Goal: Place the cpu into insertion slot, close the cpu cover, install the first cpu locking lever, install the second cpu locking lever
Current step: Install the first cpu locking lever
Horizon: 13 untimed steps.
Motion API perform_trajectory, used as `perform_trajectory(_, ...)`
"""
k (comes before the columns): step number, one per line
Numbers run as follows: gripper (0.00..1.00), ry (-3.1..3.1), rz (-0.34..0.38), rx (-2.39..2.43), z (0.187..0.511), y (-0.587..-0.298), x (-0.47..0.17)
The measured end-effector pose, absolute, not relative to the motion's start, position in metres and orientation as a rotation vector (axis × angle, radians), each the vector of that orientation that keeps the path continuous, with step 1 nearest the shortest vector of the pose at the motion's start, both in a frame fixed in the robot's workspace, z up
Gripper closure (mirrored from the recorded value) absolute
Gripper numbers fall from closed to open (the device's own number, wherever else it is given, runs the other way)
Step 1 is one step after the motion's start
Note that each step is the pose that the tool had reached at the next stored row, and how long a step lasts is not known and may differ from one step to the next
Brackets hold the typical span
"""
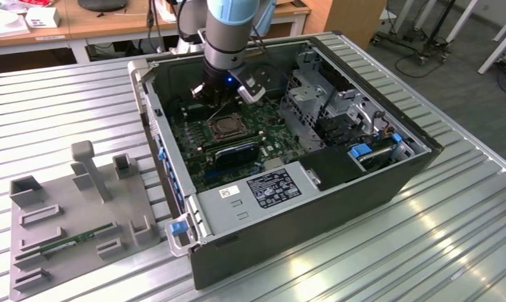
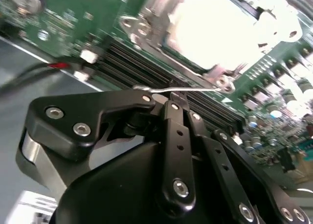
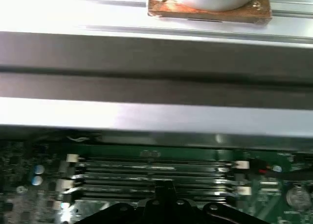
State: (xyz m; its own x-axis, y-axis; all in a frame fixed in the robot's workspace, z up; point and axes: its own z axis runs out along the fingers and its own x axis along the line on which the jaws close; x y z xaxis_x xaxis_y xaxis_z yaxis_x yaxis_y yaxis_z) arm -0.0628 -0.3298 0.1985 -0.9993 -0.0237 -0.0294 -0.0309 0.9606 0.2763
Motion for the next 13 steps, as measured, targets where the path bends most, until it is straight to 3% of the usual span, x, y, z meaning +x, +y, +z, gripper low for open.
perform_trajectory(13, 0.89, 3.085, 0.436, -0.043, 0.209, -0.33, -0.066)
